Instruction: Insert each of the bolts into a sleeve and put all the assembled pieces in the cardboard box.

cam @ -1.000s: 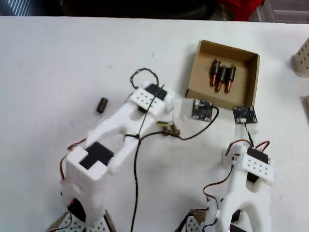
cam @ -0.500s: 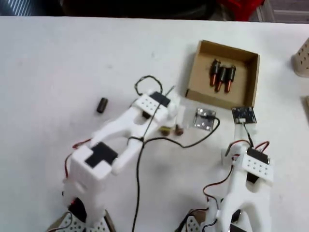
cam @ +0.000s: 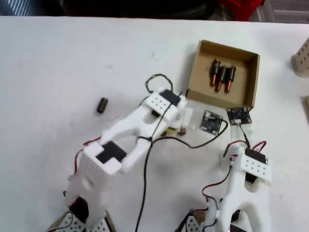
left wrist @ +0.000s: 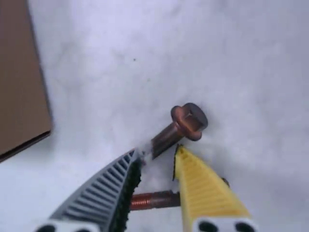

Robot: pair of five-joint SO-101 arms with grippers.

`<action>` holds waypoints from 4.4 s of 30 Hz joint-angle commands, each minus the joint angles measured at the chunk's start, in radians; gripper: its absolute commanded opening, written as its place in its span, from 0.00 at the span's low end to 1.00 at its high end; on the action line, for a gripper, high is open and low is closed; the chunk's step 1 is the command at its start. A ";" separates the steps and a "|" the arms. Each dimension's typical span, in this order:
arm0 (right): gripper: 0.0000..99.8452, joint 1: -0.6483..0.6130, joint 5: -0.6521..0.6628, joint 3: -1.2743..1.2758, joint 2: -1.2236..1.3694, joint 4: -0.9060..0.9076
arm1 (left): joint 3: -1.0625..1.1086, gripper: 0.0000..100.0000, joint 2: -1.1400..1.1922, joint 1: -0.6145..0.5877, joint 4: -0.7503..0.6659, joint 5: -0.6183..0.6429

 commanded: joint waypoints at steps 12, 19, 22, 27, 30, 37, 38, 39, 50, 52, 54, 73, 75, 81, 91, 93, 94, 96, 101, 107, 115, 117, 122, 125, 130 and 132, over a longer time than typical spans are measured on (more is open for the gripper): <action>0.02 -0.004 0.012 -0.011 -0.025 0.002 | 0.054 0.02 -0.002 0.054 -0.104 0.066; 0.02 -0.004 0.012 -0.012 -0.025 0.002 | 0.037 0.02 -0.004 -0.002 -0.144 0.361; 0.02 -0.004 0.012 -0.012 -0.025 0.002 | 0.012 0.02 -0.004 -0.027 -0.141 0.505; 0.02 -0.004 0.012 -0.012 -0.025 0.002 | -0.003 0.02 -0.004 -0.076 -0.140 0.841; 0.02 -0.004 0.012 -0.012 -0.025 0.002 | 0.000 0.02 -0.030 -0.108 -0.106 0.993; 0.02 0.131 -0.037 -0.055 -0.025 0.002 | 0.149 0.02 -0.194 -0.113 -0.167 0.859; 0.02 0.165 -0.044 -0.061 -0.025 0.004 | 0.190 0.02 -0.213 -0.113 -0.218 0.833; 0.02 0.193 -0.052 -0.069 -0.025 0.005 | 0.239 0.02 -0.232 -0.113 -0.272 0.801; 0.02 0.432 0.043 -0.213 -0.016 0.101 | 0.649 0.16 -0.410 -0.001 -0.723 0.315; 0.02 0.473 0.074 -0.233 -0.015 0.105 | 0.647 0.20 -0.414 0.025 -0.697 0.308; 0.02 0.504 0.106 -0.244 -0.015 0.099 | 0.640 0.20 -0.415 0.041 -0.666 0.301; 0.02 0.513 0.163 -0.229 -0.013 0.096 | 0.074 0.20 -0.064 0.058 -0.199 0.129; 0.02 0.495 0.163 -0.224 -0.013 0.097 | 0.015 0.20 -0.041 0.036 -0.143 0.120; 0.02 0.441 0.163 -0.178 -0.015 0.097 | -0.032 0.18 -0.021 0.024 -0.060 0.052; 0.02 0.441 0.163 -0.170 -0.015 0.096 | -0.087 0.17 0.002 0.022 0.002 0.012; 0.02 0.441 0.163 -0.170 -0.015 0.097 | -0.124 0.17 0.035 0.022 0.003 0.014; 0.02 0.441 0.163 -0.169 -0.015 0.097 | -0.144 0.17 0.056 0.021 0.005 0.014; 0.02 0.441 0.163 -0.158 -0.015 0.097 | -0.193 0.17 0.102 0.007 0.009 0.014; 0.02 0.432 0.163 -0.147 -0.015 0.097 | -0.298 0.09 0.209 -0.007 0.028 0.015; 0.02 0.432 0.163 -0.147 -0.016 0.097 | -0.388 0.02 0.255 -0.012 0.141 0.015; 0.02 0.432 0.161 -0.149 -0.024 0.101 | -0.535 0.02 0.248 -0.016 0.267 0.207; 0.02 0.432 0.158 -0.150 -0.024 0.104 | -0.609 0.02 0.248 -0.018 0.302 0.316; 0.02 0.429 0.153 -0.160 -0.025 0.122 | -0.842 0.02 0.248 -0.018 0.456 0.575; 0.02 0.403 0.152 -0.209 -0.025 0.202 | -0.979 0.02 0.249 -0.028 0.552 0.689; 0.02 0.320 0.101 -0.298 -0.025 0.295 | -1.211 0.02 0.260 -0.093 0.694 0.802; 0.02 0.269 0.072 -0.318 -0.025 0.308 | -1.292 0.02 0.260 -0.137 0.706 0.829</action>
